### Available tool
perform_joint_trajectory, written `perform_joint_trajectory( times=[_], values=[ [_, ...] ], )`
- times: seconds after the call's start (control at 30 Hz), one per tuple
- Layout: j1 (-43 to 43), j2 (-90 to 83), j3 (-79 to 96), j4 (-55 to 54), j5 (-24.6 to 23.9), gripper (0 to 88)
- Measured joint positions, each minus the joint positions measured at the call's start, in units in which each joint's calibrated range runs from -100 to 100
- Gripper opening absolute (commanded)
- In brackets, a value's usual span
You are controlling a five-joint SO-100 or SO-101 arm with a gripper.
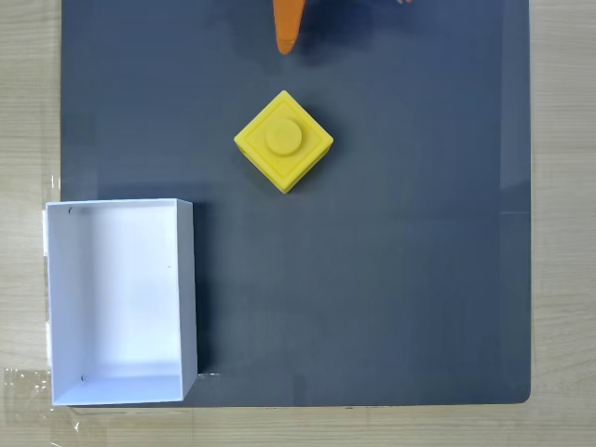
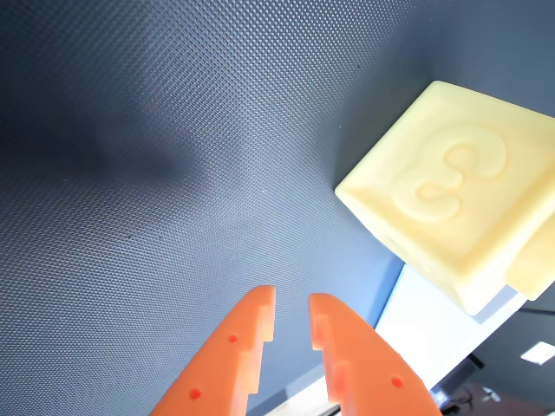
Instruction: Grasp a yellow block and put it in the box
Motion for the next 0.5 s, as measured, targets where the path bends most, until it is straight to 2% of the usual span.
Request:
perform_joint_trajectory(
  times=[0.5],
  values=[
    [0.0,0.0,0.2,0.0,0.0,1.0]
  ],
)
